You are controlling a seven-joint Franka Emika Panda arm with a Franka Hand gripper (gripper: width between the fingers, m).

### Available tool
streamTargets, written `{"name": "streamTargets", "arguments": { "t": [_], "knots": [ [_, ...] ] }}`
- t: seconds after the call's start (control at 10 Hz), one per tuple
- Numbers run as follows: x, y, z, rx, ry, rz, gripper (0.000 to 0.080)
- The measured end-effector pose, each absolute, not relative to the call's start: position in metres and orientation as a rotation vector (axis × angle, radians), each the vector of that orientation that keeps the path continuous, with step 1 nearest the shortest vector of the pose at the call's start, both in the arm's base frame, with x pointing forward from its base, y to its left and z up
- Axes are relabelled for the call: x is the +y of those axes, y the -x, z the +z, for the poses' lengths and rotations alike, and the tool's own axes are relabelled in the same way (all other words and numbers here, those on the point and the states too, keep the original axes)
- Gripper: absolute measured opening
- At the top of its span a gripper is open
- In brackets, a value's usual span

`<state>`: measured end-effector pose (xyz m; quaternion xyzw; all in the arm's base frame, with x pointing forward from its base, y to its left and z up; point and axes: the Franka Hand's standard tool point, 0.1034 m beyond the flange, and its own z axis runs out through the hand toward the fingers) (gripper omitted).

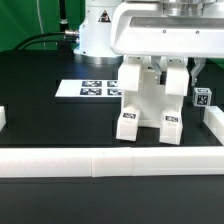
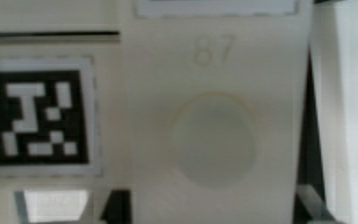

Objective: Assemble chair

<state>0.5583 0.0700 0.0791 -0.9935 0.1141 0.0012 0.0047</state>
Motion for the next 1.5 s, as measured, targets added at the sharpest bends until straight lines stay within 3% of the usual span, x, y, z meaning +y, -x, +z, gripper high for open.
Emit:
{"name": "streamTargets", "arguments": {
  "t": [1.0, 1.2, 1.3, 1.4, 1.5],
  "knots": [
    [0.0664, -0.5663, 0.0725, 0.353, 3.118, -0.058, 0.0284],
    [0.0659, -0.5663, 0.0725, 0.348, 3.119, -0.058, 0.0531],
    [0.0649, -0.5665, 0.0725, 0.340, 3.120, -0.058, 0.0531],
    [0.0644, -0.5666, 0.0726, 0.341, 3.120, -0.058, 0.0625],
    [0.0640, -0.5670, 0.0737, 0.342, 3.119, -0.060, 0.0642]
  ]
}}
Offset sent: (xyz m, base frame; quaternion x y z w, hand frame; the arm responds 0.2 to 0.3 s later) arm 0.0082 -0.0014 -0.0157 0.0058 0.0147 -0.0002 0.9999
